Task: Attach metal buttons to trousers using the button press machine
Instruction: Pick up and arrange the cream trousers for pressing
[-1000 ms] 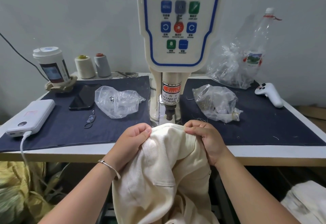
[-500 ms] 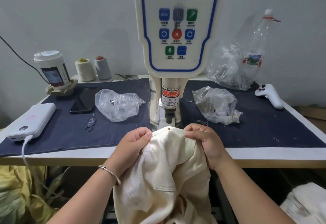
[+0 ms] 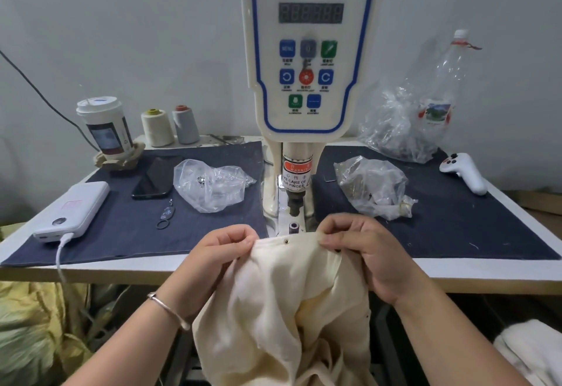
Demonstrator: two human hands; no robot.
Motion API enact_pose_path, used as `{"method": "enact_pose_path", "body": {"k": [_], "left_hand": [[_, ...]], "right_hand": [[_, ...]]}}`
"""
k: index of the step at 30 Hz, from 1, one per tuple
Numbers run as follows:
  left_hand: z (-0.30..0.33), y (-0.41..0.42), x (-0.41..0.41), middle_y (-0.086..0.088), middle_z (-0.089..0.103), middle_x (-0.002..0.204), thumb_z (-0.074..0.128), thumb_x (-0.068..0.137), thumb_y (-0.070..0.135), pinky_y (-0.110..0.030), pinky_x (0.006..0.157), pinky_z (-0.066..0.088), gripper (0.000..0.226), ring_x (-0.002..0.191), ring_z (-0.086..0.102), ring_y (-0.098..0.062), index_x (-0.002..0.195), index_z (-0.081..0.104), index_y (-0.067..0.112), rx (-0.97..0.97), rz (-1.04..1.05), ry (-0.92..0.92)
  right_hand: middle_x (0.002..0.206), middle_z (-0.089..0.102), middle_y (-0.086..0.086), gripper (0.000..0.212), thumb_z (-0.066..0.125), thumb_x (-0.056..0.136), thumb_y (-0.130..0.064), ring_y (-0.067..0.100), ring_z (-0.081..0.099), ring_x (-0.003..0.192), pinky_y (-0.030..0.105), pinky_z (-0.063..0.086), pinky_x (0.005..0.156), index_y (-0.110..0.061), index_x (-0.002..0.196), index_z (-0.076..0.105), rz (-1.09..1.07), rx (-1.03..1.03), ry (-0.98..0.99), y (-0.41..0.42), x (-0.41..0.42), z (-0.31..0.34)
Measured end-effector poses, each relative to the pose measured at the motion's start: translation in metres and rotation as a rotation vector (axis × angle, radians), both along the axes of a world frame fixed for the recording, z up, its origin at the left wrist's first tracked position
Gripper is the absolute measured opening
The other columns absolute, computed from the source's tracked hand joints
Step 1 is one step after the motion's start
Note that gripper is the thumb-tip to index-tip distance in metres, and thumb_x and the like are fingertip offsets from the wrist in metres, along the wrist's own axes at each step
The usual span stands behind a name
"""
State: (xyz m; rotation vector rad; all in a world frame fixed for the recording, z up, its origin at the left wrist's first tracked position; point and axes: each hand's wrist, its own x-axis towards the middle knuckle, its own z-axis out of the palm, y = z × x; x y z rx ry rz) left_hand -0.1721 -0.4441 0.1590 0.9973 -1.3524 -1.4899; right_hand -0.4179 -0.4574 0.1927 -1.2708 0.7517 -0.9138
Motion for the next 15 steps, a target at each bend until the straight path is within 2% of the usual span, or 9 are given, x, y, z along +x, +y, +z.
{"method": "enact_pose_path", "body": {"k": [3,5,7,8,10,11,12,13,15], "left_hand": [[0.02,0.013,0.005,-0.01,0.04,0.065,0.063,0.08,0.055,-0.033,0.057,0.023,0.049,0.058,0.032,-0.022,0.064,0.053,0.009,0.106,-0.101,-0.027],[0.036,0.018,0.008,-0.02,0.059,0.083,0.053,0.081,0.069,-0.039,0.071,0.036,0.074,0.073,0.051,-0.032,0.077,0.068,-0.004,0.185,-0.166,-0.033],[0.054,0.023,0.003,-0.023,0.058,0.099,0.046,0.078,0.081,-0.041,0.083,0.033,0.101,0.089,0.05,-0.039,0.095,0.059,-0.019,0.152,-0.298,-0.11],[0.063,0.027,-0.002,-0.023,0.055,0.098,0.05,0.07,0.088,-0.039,0.081,0.031,0.107,0.087,0.048,-0.039,0.092,0.056,-0.016,0.122,-0.341,-0.171],[0.078,0.031,-0.009,-0.016,0.063,0.097,0.066,0.047,0.091,-0.026,0.076,0.044,0.105,0.084,0.063,-0.026,0.094,0.059,-0.003,0.1,-0.346,-0.304],[0.084,0.034,-0.013,-0.01,0.068,0.105,0.074,0.051,0.082,-0.024,0.081,0.05,0.098,0.093,0.068,-0.016,0.106,0.062,0.002,0.072,-0.383,-0.371],[0.09,0.037,-0.017,-0.009,0.069,0.115,0.079,0.06,0.07,-0.028,0.09,0.052,0.084,0.105,0.068,-0.015,0.116,0.063,0.009,0.027,-0.424,-0.452],[0.095,0.041,-0.021,-0.009,0.07,0.118,0.081,0.066,0.057,-0.033,0.094,0.052,0.068,0.109,0.068,-0.019,0.117,0.066,0.015,-0.013,-0.448,-0.529],[0.102,0.047,-0.023,-0.01,0.075,0.104,0.083,0.066,0.042,-0.036,0.088,0.056,0.047,0.098,0.072,-0.023,0.103,0.073,0.015,-0.063,-0.41,-0.635]], "right_hand": [[0.064,0.052,0.007,0.005,0.067,0.072,-0.009,0.013,0.049,0.057,0.019,0.041,0.055,-0.007,0.069,0.064,0.104,0.009,0.031,0.017,-0.001,0.014],[0.067,0.055,0.007,0.003,0.067,0.075,-0.01,0.013,0.051,0.058,0.019,0.043,0.054,-0.009,0.073,0.065,0.204,0.009,0.072,0.026,-0.003,0.028],[0.069,0.057,0.007,0.002,0.066,0.078,-0.01,0.012,0.053,0.057,0.017,0.044,0.053,-0.008,0.078,0.065,0.293,0.014,0.105,0.034,-0.004,0.043],[0.069,0.057,0.006,0.002,0.066,0.08,-0.008,0.01,0.054,0.057,0.016,0.044,0.053,-0.007,0.08,0.064,0.326,0.012,0.115,0.037,-0.003,0.049],[0.07,0.058,0.006,0.004,0.065,0.083,-0.002,0.01,0.054,0.059,0.015,0.044,0.056,-0.004,0.082,0.062,0.354,-0.024,0.151,0.042,0.004,0.059],[0.071,0.058,0.007,0.005,0.064,0.085,0.001,0.011,0.054,0.062,0.017,0.044,0.059,-0.002,0.083,0.061,0.348,-0.053,0.183,0.043,0.01,0.061],[0.073,0.058,0.009,0.005,0.062,0.087,0.002,0.013,0.053,0.066,0.018,0.043,0.061,-0.002,0.084,0.061,0.327,-0.087,0.218,0.045,0.017,0.063],[0.075,0.058,0.01,0.005,0.061,0.088,0.001,0.014,0.053,0.069,0.02,0.043,0.064,-0.003,0.084,0.061,0.299,-0.129,0.248,0.047,0.023,0.063],[0.08,0.06,0.008,0.004,0.063,0.089,-0.003,0.013,0.055,0.074,0.021,0.044,0.07,-0.006,0.087,0.063,0.241,-0.22,0.258,0.05,0.03,0.062]]}}
